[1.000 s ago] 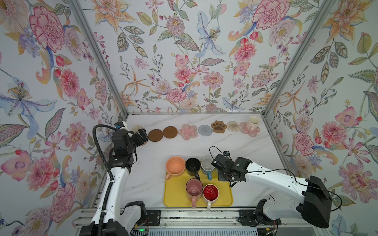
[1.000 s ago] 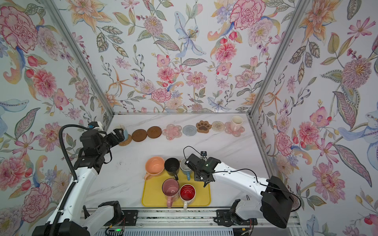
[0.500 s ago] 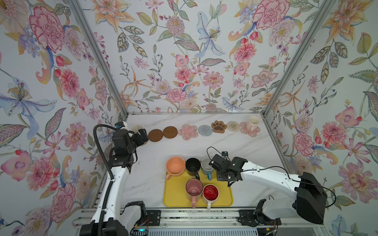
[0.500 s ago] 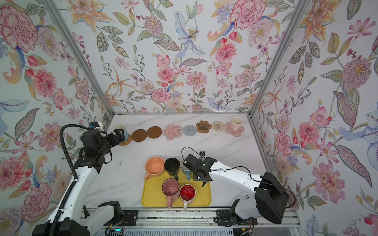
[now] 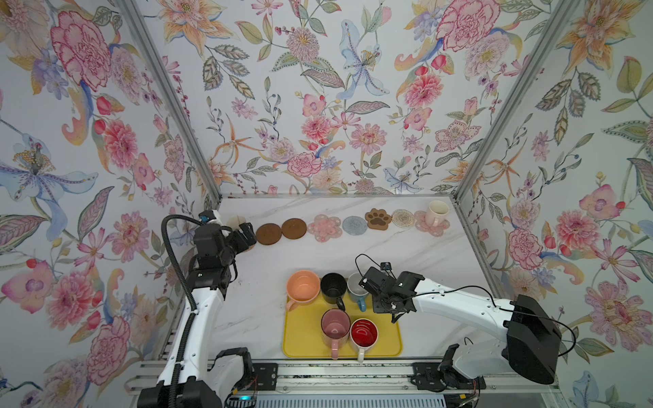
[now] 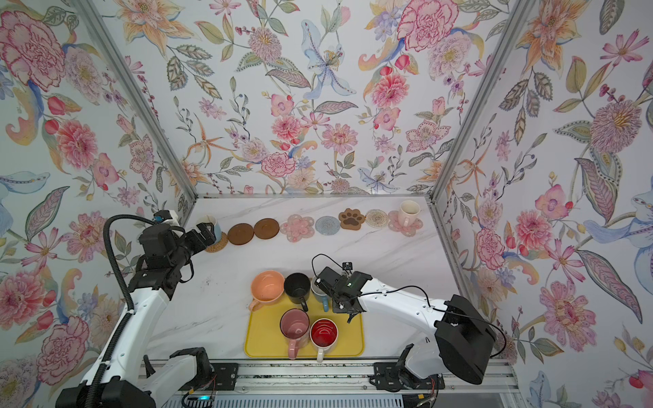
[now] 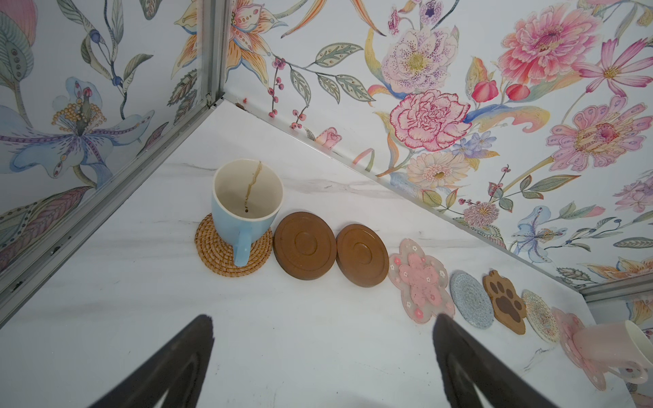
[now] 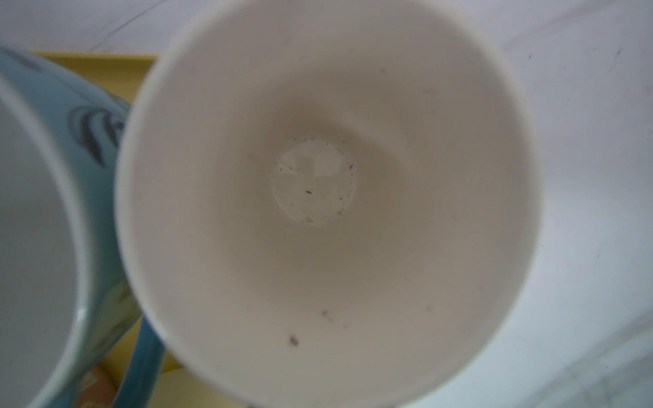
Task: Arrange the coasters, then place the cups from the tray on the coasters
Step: 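Close the right gripper on the green-handled white mug and lift it, then carry the green-handled mug farther from the robot toward the paw-print coaster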
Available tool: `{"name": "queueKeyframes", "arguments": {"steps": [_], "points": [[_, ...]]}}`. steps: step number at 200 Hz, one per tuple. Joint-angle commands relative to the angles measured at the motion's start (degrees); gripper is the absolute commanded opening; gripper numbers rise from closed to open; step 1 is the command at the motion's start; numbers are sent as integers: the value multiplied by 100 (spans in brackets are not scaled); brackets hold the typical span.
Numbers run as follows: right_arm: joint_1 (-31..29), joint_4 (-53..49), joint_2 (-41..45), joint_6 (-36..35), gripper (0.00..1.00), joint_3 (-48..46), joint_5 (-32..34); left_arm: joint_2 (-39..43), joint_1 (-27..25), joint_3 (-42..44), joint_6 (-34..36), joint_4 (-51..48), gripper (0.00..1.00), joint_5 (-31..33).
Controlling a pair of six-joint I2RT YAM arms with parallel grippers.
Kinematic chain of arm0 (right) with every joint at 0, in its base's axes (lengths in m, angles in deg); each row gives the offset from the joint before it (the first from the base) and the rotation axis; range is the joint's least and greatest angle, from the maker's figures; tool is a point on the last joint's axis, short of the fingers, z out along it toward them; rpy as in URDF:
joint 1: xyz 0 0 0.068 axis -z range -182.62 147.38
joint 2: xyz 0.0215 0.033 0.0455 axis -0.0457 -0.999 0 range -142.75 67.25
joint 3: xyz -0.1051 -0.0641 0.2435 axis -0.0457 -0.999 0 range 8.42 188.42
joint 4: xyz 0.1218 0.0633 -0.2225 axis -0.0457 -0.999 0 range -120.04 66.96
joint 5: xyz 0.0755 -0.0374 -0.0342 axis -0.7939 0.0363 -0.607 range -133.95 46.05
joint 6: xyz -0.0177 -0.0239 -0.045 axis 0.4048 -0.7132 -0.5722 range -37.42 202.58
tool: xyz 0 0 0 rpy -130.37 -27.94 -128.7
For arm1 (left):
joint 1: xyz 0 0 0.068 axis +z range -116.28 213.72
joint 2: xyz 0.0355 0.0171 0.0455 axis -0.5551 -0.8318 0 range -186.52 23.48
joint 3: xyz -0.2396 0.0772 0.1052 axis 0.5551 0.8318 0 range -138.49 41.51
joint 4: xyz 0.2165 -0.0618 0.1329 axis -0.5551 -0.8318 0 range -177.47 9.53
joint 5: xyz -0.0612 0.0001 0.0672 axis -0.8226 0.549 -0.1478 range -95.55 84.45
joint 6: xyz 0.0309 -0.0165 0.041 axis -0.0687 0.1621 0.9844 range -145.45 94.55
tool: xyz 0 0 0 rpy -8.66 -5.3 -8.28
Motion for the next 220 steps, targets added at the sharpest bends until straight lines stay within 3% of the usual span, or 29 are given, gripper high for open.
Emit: {"name": "queueKeyframes", "arguments": {"steps": [1, 34, 103, 170, 220], "points": [[-7, -6, 42, -75, 9, -93, 37, -10, 55, -91, 80, -17, 99, -121], [-19, -10, 60, -169, 0, -92, 21, -19, 55, -80, 74, 4, 99, -138], [152, -343, 634, -486, 0, 381, 55, -37, 55, -7, 27, 34, 99, -182], [1100, -565, 684, -1387, 0, 1188, 48, -27, 55, -20, 43, 2, 99, -253], [2115, -263, 60, -2376, 0, 2108, 45, -2, 55, 4, -8, -17, 99, -383]]}}
